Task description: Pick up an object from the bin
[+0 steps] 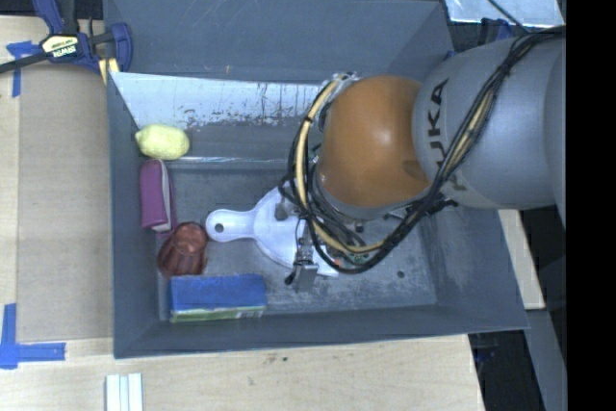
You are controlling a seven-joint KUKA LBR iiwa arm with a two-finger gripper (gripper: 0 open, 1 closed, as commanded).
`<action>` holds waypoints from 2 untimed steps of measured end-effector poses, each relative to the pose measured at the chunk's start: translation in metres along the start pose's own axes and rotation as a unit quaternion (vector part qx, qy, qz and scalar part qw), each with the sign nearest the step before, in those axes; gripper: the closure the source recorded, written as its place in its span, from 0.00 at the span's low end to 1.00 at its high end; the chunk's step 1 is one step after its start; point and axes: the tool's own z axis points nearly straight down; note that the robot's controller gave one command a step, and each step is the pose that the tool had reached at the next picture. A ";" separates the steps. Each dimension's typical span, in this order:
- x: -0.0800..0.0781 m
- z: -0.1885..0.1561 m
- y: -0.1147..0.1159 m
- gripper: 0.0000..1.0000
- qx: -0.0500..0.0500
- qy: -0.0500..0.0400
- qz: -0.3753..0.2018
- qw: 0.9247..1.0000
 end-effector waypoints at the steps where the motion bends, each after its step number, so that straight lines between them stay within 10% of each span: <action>1: -0.002 -0.004 0.000 0.00 -0.001 -0.004 0.001 1.000; 2: -0.094 0.076 0.023 0.00 -0.001 -0.006 -0.029 1.000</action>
Offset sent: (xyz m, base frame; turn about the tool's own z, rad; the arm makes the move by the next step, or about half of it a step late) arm 0.0924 0.0240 -0.0776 -0.0588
